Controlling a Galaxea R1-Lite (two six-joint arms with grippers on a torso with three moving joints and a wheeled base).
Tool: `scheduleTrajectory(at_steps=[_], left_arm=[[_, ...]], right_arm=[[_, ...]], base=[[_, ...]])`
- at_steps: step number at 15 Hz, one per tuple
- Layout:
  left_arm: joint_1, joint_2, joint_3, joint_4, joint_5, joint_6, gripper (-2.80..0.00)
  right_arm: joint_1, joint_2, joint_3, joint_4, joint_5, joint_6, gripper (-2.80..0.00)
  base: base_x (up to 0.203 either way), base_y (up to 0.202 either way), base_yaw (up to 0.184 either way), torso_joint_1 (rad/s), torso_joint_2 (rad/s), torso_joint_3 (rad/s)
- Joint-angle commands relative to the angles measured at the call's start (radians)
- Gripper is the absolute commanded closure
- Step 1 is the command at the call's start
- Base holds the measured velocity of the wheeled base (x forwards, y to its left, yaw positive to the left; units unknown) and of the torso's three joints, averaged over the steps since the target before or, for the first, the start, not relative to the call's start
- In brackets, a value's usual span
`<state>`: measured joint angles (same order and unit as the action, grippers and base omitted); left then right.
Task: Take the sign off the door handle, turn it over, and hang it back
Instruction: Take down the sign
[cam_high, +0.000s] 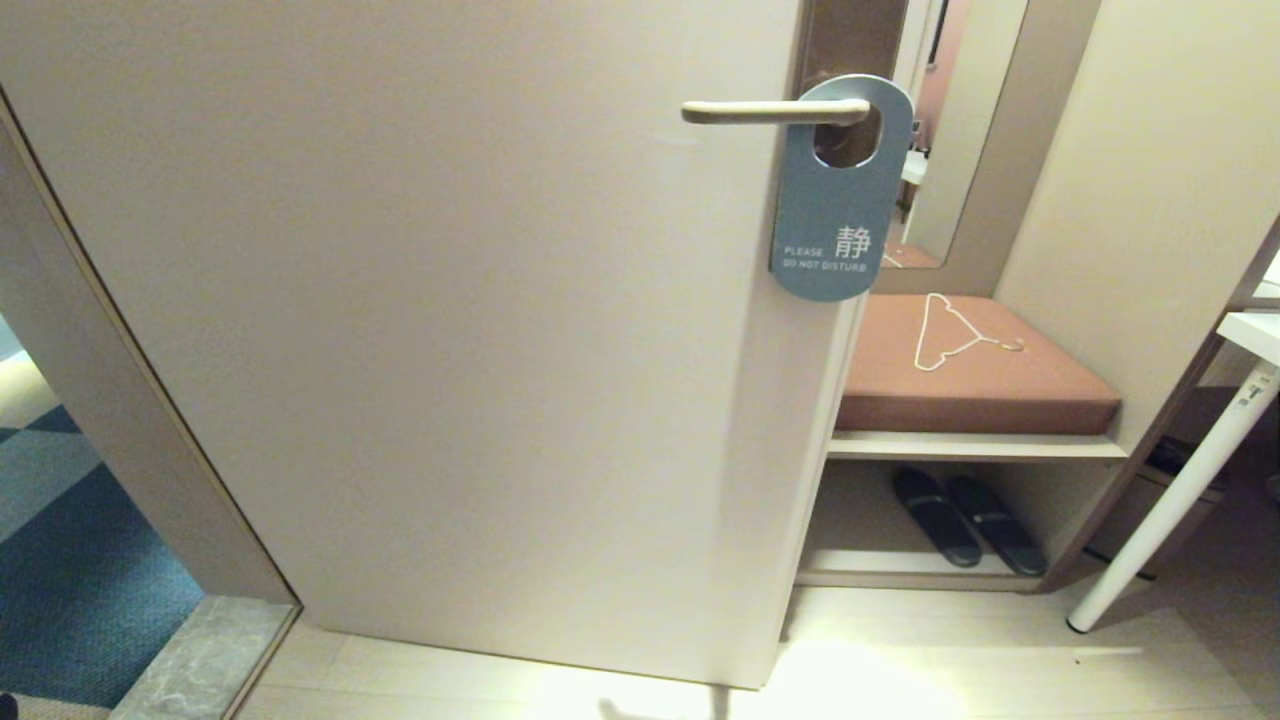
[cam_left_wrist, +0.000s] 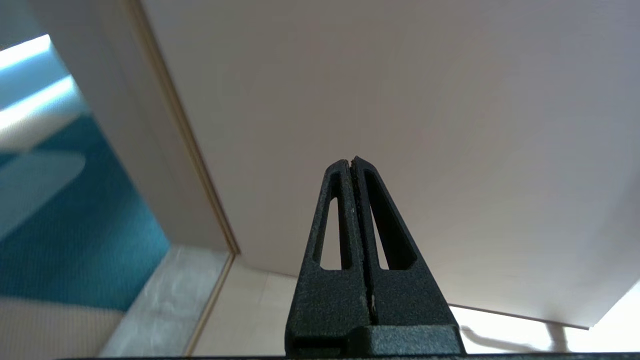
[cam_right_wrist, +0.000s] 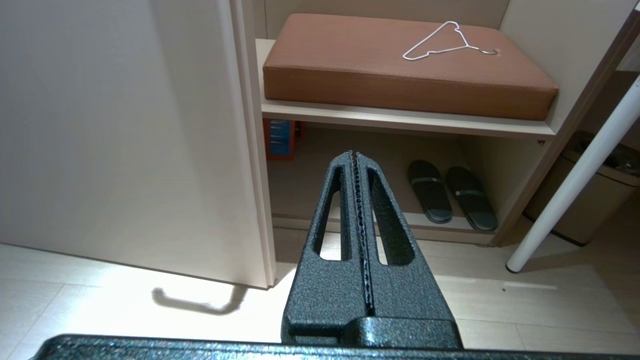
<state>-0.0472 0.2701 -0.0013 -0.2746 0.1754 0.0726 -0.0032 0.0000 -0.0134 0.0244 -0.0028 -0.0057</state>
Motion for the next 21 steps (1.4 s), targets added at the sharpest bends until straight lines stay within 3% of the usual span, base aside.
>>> scheduleTrajectory(at_steps=[1, 3, 7, 11, 16, 21], left_arm=[[0.035, -0.036, 0.000, 0.000, -0.056, 0.015, 0.00], [0.044, -0.107, 0.000, 0.041, -0.107, 0.025, 0.00], [0.046, -0.263, 0.000, 0.168, -0.131, 0.025, 0.00], [0.047, -0.269, 0.000, 0.186, -0.146, 0.018, 0.00], [0.047, -0.269, 0.000, 0.284, -0.188, 0.038, 0.00], [0.046, -0.269, 0.000, 0.288, -0.188, 0.007, 0.00]], right_arm=[[0.000, 0.002, 0.000, 0.000, 0.000, 0.000, 0.00], [0.000, 0.002, 0.000, 0.000, 0.000, 0.000, 0.00], [0.000, 0.002, 0.000, 0.000, 0.000, 0.000, 0.00], [0.000, 0.002, 0.000, 0.000, 0.000, 0.000, 0.00], [0.000, 0.002, 0.001, 0.000, 0.000, 0.000, 0.00], [0.000, 0.002, 0.000, 0.000, 0.000, 0.000, 0.00]], base=[[0.000, 0.000, 0.000, 0.000, 0.00, 0.000], [0.000, 0.000, 0.000, 0.000, 0.00, 0.000], [0.000, 0.000, 0.000, 0.000, 0.00, 0.000], [0.000, 0.000, 0.000, 0.000, 0.00, 0.000], [0.000, 0.000, 0.000, 0.000, 0.00, 0.000], [0.000, 0.000, 0.000, 0.000, 0.00, 0.000]])
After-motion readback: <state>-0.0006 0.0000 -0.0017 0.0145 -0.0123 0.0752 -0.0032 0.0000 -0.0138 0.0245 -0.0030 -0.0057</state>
